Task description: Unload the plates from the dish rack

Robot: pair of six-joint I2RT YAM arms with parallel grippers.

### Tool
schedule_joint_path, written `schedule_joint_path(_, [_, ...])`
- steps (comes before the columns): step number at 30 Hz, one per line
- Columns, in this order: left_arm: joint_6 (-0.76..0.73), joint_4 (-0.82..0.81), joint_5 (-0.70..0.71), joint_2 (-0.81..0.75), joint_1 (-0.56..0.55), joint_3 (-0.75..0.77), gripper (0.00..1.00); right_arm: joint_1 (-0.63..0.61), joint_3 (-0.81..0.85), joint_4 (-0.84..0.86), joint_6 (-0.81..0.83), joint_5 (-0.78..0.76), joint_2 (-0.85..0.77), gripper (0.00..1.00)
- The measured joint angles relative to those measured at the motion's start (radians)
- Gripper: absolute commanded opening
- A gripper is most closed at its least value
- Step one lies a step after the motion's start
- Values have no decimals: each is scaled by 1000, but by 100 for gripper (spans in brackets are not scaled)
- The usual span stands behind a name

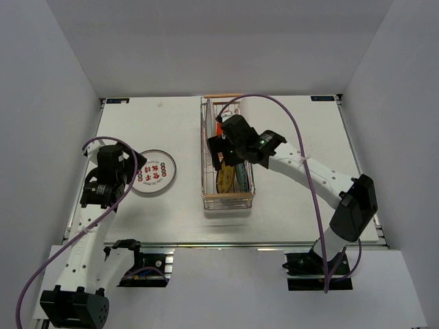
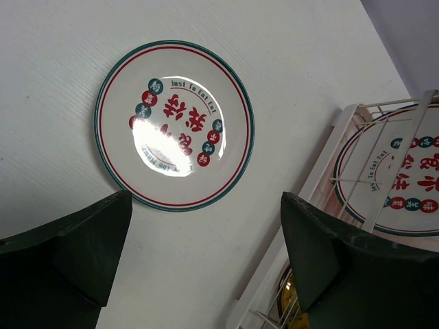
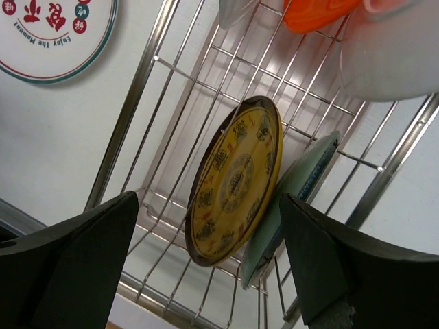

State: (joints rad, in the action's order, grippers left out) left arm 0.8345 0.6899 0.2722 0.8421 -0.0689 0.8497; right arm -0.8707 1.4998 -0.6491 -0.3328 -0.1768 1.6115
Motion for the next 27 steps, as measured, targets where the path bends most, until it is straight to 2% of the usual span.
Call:
schedule_joint_path(10, [0, 12, 0, 21, 0, -6, 98, 0, 42, -6, -29, -28, 86, 89])
schedule_joint_path(27, [-4, 8, -1, 26, 0, -16, 98, 0, 46, -50, -113, -79, 112, 88])
